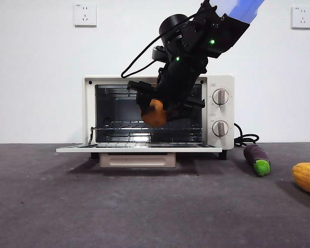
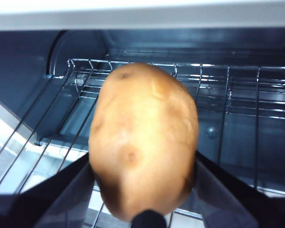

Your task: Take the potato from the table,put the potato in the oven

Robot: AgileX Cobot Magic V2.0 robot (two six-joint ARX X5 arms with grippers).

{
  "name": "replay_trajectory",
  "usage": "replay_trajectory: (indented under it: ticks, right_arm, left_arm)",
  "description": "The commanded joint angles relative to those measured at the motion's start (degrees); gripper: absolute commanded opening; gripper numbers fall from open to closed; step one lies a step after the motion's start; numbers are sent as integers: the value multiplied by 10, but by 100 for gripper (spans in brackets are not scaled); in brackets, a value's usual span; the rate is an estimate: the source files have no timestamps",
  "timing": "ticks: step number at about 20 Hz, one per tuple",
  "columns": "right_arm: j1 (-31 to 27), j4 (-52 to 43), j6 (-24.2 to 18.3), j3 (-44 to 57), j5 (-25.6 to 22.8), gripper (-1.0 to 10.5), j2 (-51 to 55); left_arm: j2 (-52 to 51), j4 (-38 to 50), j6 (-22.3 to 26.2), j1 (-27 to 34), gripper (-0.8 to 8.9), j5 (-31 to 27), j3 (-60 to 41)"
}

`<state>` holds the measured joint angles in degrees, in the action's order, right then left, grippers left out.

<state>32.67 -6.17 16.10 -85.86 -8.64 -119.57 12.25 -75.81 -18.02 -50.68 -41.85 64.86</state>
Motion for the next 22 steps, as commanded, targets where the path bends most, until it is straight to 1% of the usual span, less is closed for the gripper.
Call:
replay_trajectory:
  ticks: [1,3,5,7,8,10,14,16,17,18,20,21,22]
  right_arm:
    - [2,2,9,1,3,89,-15]
    - [-1,3,21,1,4,224,-15]
    - [-1,2,29,1,3,317,-15]
    - [-1,2,33,1,6,575,-15]
    - [-1,3,33,1,14,626,-15]
    - [2,11,35,-2,19,627,-14]
    - [8,82,35,-9,11,626,22]
    - [14,151,44,-9,-9,625,54]
    - [21,180,42,-9,-28,625,70]
    - [27,202,36,-9,-34,621,89]
    - [46,273,34,-9,-33,512,138]
    - [57,330,31,-9,-36,460,167]
    - [70,391,22,-9,-52,429,199]
  left_arm:
    - [-1,2,4,-1,-5,-2,-3]
    - [-1,2,4,-1,-5,-2,-3]
    - [-1,2,4,-1,-5,-2,-3]
    - [-1,2,4,-1,-5,-2,-3]
    - [-1,2,4,-1,-5,-2,-3]
    - [0,2,4,-1,-5,-2,-3]
    - [2,2,4,-1,-5,-1,-3]
    - [5,2,4,-1,-5,-2,-3]
    - [7,2,1,-1,-5,-2,-3]
    - [8,2,-2,-1,-5,-2,-3]
    - [15,2,-27,-1,-5,-1,-3]
    - [22,2,-44,-4,-5,1,-3]
    - [35,2,-61,-9,-5,10,-3]
